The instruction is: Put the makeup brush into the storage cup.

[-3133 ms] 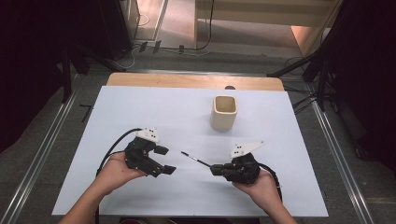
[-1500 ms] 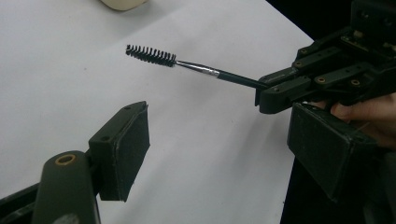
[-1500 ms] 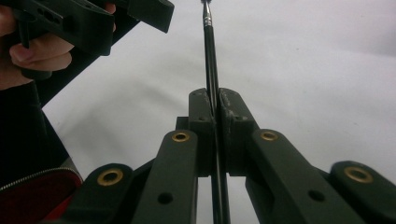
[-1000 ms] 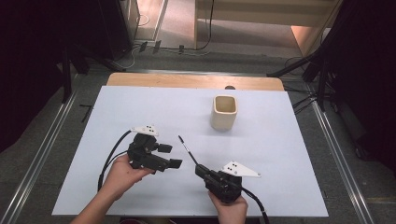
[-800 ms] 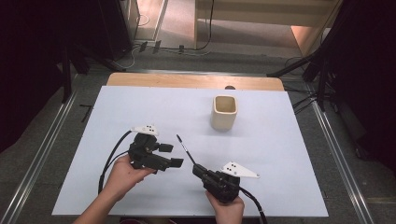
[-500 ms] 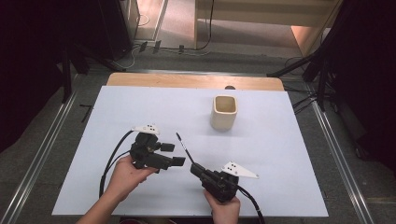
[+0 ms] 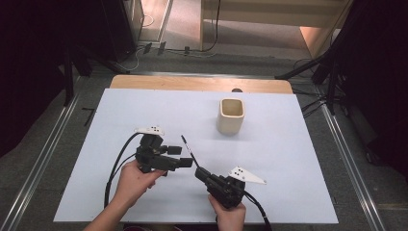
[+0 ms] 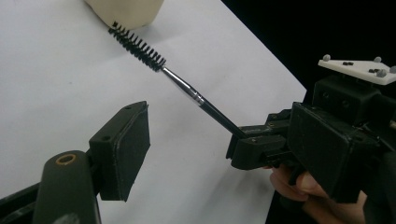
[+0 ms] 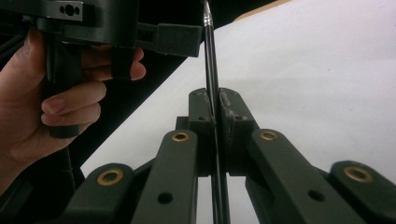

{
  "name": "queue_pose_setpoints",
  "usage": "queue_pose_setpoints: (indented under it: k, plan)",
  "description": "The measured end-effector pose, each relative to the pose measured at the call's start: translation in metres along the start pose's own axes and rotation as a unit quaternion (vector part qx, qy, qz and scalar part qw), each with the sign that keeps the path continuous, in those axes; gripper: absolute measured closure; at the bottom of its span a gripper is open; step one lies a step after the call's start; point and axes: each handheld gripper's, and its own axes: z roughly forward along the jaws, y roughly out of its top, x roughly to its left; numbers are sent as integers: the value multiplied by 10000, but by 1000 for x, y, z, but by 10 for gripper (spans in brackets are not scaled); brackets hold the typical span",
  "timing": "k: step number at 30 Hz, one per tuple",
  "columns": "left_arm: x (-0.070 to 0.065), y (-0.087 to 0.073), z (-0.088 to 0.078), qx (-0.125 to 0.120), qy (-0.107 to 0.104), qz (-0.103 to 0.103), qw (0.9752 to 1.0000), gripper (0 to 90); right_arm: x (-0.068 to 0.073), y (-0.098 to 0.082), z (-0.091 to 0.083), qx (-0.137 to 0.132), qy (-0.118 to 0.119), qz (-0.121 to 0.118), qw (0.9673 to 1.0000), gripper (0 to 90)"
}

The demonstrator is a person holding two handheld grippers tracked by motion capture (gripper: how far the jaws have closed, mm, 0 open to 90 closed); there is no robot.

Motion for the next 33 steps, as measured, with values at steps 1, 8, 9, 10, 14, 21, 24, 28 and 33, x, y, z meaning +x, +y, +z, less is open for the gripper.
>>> queue_pose_setpoints:
  k: [1,8,9,10,14,21,24,28,33]
  plan:
    - [0,0,0,22,21,-14,10000,216,0,0,0,-6,4,16,10000,857]
    - [2,2,0,-85,28,-147,9999,217,0,0,2,-30,95,172,9998,857]
    - [3,2,0,-97,4,-165,9998,217,-1,0,3,-36,91,191,9998,857]
    - [3,2,0,-98,-2,-192,9998,217,-1,0,3,-36,117,216,9997,857]
    - [5,3,0,-117,40,-250,9996,217,-2,1,6,-68,186,325,9993,857]
    - [7,3,-1,-122,41,-284,9995,218,-3,2,8,17,319,479,9983,857]
    - [7,3,0,-134,68,-290,9995,218,-5,4,9,60,398,517,9979,858]
    - [8,2,-1,-207,22,-355,9992,351,-5,4,9,42,430,523,9977,858]
    - [11,3,0,-230,-119,-521,9983,352,-4,4,11,42,493,560,9972,858]
